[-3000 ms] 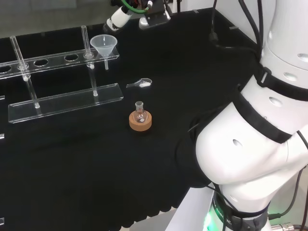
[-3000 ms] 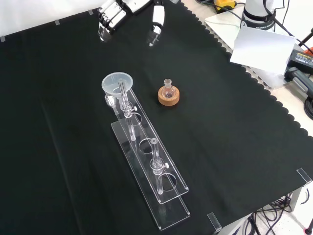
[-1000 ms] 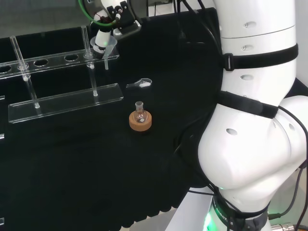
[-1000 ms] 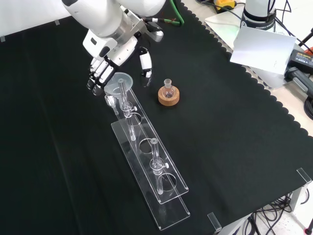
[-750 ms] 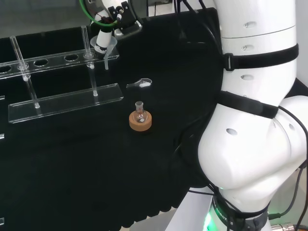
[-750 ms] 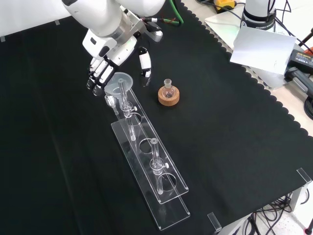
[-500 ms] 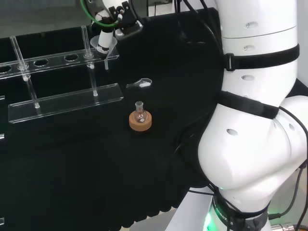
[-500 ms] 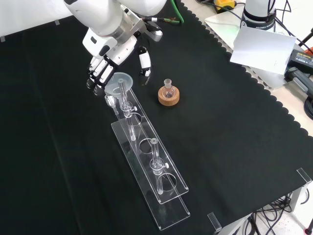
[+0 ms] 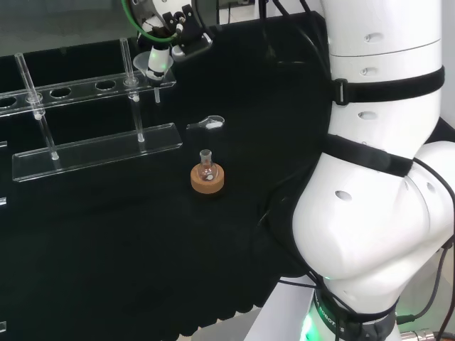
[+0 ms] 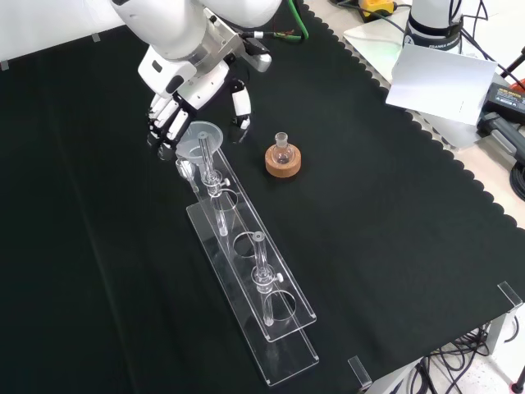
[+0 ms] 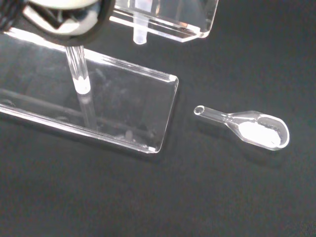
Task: Pick up the funnel from the transparent funnel stand.
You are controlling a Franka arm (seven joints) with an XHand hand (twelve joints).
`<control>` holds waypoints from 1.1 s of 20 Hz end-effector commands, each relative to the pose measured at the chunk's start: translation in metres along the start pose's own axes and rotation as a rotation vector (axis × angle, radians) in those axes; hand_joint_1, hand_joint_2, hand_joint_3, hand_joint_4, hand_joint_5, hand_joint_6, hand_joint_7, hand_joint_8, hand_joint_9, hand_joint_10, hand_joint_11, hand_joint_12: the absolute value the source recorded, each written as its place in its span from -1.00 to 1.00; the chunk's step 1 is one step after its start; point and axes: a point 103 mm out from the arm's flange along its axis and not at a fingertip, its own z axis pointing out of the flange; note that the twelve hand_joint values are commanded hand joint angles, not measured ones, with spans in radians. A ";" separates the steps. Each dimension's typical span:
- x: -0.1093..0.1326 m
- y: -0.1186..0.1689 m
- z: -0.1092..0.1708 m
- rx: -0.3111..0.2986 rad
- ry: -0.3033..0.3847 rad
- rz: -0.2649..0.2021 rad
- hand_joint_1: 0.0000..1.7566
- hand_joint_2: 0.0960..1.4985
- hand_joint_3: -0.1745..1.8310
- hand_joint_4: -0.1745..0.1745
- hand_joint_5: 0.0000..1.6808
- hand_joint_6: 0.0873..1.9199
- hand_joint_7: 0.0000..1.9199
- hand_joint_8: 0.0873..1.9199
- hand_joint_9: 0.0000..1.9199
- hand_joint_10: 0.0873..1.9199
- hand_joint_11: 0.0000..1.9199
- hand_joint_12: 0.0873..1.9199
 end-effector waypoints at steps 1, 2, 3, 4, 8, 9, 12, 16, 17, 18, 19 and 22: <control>-0.002 0.003 0.000 -0.016 0.011 -0.003 -0.04 -0.38 -0.20 0.47 -0.69 -1.00 -1.00 -0.47 -0.89 -0.10 -0.62 0.53; -0.001 0.004 0.000 -0.015 0.014 -0.004 -0.04 -0.38 -0.20 0.47 -0.69 -1.00 -1.00 -0.46 -0.89 -0.10 -0.62 0.53; -0.001 0.005 0.000 -0.012 0.014 -0.007 -0.05 -0.37 -0.20 0.46 -0.69 -1.00 -1.00 -0.45 -0.88 -0.11 -0.61 0.53; -0.001 0.005 0.000 -0.011 0.015 -0.009 -0.05 -0.37 -0.19 0.45 -0.69 -1.00 -1.00 -0.45 -0.88 -0.11 -0.61 0.53; -0.002 0.006 0.001 -0.003 0.010 -0.010 -0.06 -0.37 -0.18 0.43 -0.69 -1.00 -1.00 -0.42 -0.85 -0.11 -0.61 0.52; -0.002 0.008 0.002 0.003 0.010 -0.011 -0.06 -0.38 -0.17 0.42 -0.69 -1.00 -0.99 -0.41 -0.82 -0.13 -0.61 0.52; -0.003 0.011 0.005 -0.005 0.005 -0.009 -0.07 -0.37 -0.15 0.36 -0.65 -1.00 -0.93 -0.38 -0.66 -0.23 -0.60 0.52; -0.003 0.007 0.004 -0.149 -0.037 0.037 -0.09 -0.31 -0.15 0.13 -0.45 -1.00 -0.57 -0.35 -0.30 -0.42 -0.51 0.44; -0.002 0.005 0.002 -0.191 -0.058 0.059 -0.08 -0.27 -0.16 0.08 -0.32 -0.99 -0.44 -0.37 -0.20 -0.47 -0.46 0.40; -0.001 0.002 0.000 -0.239 -0.077 0.077 -0.06 -0.23 -0.17 0.04 -0.23 -0.95 -0.35 -0.39 -0.12 -0.52 -0.42 0.37; 0.000 -0.003 -0.003 -0.295 -0.094 0.094 -0.05 -0.19 -0.17 0.02 -0.14 -0.87 -0.26 -0.41 -0.05 -0.57 -0.38 0.34; 0.001 -0.015 -0.018 -0.407 -0.131 0.123 -0.02 -0.12 -0.18 0.02 -0.04 -0.62 -0.11 -0.45 0.09 -0.67 -0.28 0.27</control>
